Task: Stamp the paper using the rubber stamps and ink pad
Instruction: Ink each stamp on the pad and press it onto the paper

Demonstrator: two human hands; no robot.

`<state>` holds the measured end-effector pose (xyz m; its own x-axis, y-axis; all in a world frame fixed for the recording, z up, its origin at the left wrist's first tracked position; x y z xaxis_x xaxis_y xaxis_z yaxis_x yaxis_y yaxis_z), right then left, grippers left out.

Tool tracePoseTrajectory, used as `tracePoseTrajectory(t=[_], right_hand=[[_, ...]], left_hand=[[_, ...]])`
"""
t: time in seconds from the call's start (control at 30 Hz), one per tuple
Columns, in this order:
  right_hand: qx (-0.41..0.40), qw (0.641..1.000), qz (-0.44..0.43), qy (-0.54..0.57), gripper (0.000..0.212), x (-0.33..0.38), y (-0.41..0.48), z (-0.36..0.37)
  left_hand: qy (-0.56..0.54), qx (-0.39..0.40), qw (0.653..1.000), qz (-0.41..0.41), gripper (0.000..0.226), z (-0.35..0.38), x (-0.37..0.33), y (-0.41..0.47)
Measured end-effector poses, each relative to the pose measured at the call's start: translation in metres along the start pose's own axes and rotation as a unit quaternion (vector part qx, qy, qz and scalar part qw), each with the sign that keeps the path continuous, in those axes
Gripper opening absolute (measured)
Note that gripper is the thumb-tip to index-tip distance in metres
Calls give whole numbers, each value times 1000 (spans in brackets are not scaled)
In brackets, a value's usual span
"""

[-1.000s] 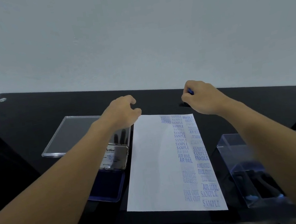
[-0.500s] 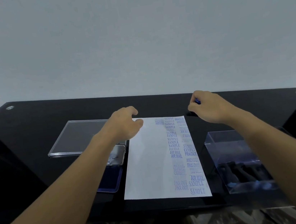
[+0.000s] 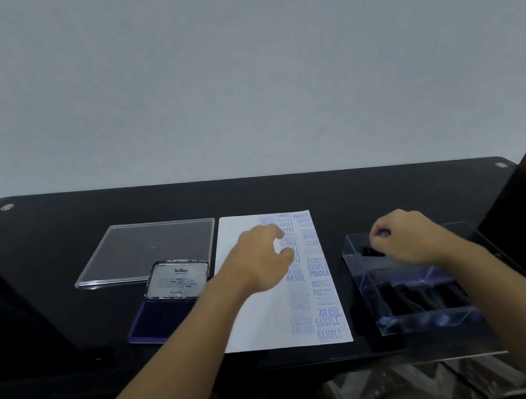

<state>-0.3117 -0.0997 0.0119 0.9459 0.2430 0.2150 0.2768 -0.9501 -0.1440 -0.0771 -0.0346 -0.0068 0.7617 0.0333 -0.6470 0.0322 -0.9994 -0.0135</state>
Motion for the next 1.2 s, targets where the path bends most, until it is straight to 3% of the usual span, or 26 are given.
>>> tracePoseTrajectory(t=[0.17, 0.47, 0.73, 0.83, 0.97, 1.03, 1.2], right_hand=[[3, 999, 10, -37, 32, -6, -2, 22], [3, 998, 55, 28, 42, -10, 2, 31], [61, 996, 20, 62, 65, -13, 0, 34], [46, 995, 6, 85, 57, -15, -3, 30], [2, 995, -15, 98, 28, -18, -5, 21], [-37, 995, -12, 94, 18, -23, -5, 11], [-68, 993, 35, 94, 20, -57, -6, -12]], left_hand=[[-16, 30, 999, 7, 46, 35, -12, -10], [-32, 41, 999, 9, 48, 71, -32, -16], [-33, 46, 998, 16, 50, 76, -46, -14], [-49, 48, 998, 13, 50, 76, -50, -13], [-82, 66, 994, 3, 39, 86, -59, -15], [-89, 64, 994, 11, 45, 95, -64, -14], [-59, 55, 996, 34, 59, 108, -73, -10]])
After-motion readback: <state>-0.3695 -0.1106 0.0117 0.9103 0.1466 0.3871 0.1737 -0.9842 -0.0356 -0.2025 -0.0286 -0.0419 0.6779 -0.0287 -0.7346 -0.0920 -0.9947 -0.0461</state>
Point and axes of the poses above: each hand's wrist, its own y-axis towards the middle knuckle, its own z-axis out of the palm, x = y × z, the point moved 8 cm from there along y, towards the middle knuckle, and after that the axes turned 5 degrees about -y, right-handed, at the moved point
